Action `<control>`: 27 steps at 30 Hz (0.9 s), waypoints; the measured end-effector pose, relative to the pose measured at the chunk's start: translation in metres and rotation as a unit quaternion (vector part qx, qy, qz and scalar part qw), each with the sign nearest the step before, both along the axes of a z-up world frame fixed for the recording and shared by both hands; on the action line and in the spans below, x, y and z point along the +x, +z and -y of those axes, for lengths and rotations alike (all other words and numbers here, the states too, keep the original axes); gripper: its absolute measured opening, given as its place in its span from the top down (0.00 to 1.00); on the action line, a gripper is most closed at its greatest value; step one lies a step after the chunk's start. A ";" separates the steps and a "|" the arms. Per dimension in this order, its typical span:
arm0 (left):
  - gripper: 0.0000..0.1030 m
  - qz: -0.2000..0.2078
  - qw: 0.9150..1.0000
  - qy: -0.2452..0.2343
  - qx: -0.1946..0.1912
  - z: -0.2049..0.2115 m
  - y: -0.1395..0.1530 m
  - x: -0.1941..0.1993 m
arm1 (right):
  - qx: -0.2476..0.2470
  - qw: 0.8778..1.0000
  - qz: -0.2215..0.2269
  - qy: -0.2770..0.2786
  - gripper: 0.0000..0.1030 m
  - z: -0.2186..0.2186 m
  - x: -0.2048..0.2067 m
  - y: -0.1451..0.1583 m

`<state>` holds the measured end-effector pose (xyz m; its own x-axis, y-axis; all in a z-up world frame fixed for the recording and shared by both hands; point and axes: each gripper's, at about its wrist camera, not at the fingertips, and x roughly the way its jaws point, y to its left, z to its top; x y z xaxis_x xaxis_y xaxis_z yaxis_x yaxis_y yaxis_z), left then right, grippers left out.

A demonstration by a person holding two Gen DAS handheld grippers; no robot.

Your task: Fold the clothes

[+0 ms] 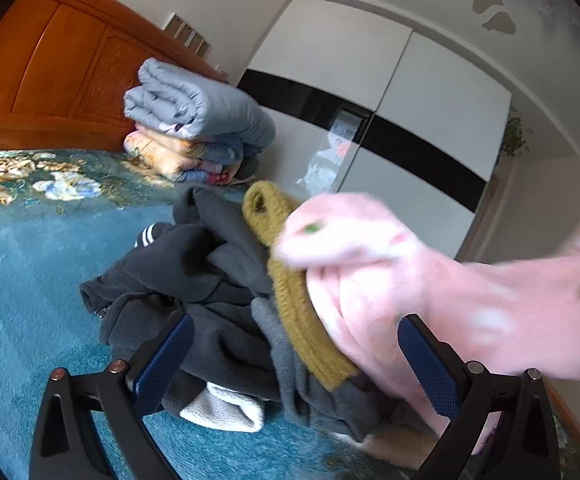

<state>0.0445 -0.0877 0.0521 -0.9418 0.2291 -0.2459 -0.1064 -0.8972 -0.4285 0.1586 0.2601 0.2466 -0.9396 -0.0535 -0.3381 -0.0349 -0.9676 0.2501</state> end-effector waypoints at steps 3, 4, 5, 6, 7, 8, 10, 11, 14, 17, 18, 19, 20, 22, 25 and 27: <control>0.00 0.001 0.999 -0.033 -0.011 0.000 0.005 0.017 | 0.031 0.998 -0.045 -0.033 0.87 -0.031 0.081 0.026; 0.00 0.008 0.999 -0.048 -0.012 0.000 0.003 0.023 | 0.048 0.996 -0.050 -0.057 0.87 -0.041 0.110 0.028; 0.00 0.018 0.998 -0.064 -0.011 -0.001 -0.001 0.029 | 0.057 0.994 -0.042 -0.087 0.87 -0.053 0.130 0.026; 0.00 0.032 0.996 -0.081 -0.008 -0.003 -0.006 0.034 | 0.060 0.990 -0.021 -0.125 0.87 -0.073 0.146 0.016; 0.00 0.046 0.994 -0.098 -0.005 -0.005 -0.010 0.039 | 0.059 0.986 -0.001 -0.158 0.87 -0.091 0.160 0.006; 0.00 0.060 0.992 -0.114 -0.004 -0.008 -0.014 0.042 | 0.051 0.982 0.021 -0.181 0.87 -0.107 0.167 -0.006; 0.00 0.083 0.986 -0.142 -0.011 -0.018 -0.017 0.044 | 0.028 0.972 0.065 -0.226 0.87 -0.140 0.181 -0.035; 0.00 0.092 0.983 -0.157 -0.020 -0.025 -0.016 0.045 | 0.015 0.966 0.081 -0.245 0.87 -0.154 0.186 -0.049; 0.00 0.103 0.974 -0.193 -0.058 -0.050 -0.004 0.047 | -0.040 0.947 0.123 -0.294 0.87 -0.186 0.201 -0.090; 0.00 0.084 0.963 -0.238 -0.094 -0.086 0.022 0.056 | -0.044 0.941 0.164 -0.294 0.87 -0.197 0.199 -0.122; 0.00 0.076 0.959 -0.252 -0.106 -0.098 0.031 0.059 | -0.036 0.942 0.172 -0.286 0.86 -0.198 0.201 -0.129; 0.00 0.072 0.953 -0.271 -0.117 -0.113 0.038 0.061 | -0.028 0.944 0.173 -0.279 0.83 -0.201 0.203 -0.134; 0.00 0.071 0.944 -0.296 -0.128 -0.132 0.044 0.061 | -0.021 0.946 0.172 -0.273 0.83 -0.201 0.204 -0.136; 0.00 0.083 0.926 -0.340 -0.143 -0.166 0.048 0.052 | -0.012 0.951 0.166 -0.262 0.81 -0.202 0.211 -0.137; 0.00 0.131 0.909 -0.358 -0.167 -0.216 0.039 0.027 | 0.007 0.953 0.159 -0.259 0.32 -0.196 0.223 -0.135; 0.00 0.167 0.904 -0.358 -0.166 -0.239 0.029 0.005 | 0.046 0.947 0.153 -0.280 0.23 -0.181 0.237 -0.132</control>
<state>0.0490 0.1515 0.0815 -0.4428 0.6113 -0.6559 -0.6248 -0.7351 -0.2633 0.3959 0.4407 0.1148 -0.6693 0.4680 -0.5771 -0.6064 -0.7929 0.0604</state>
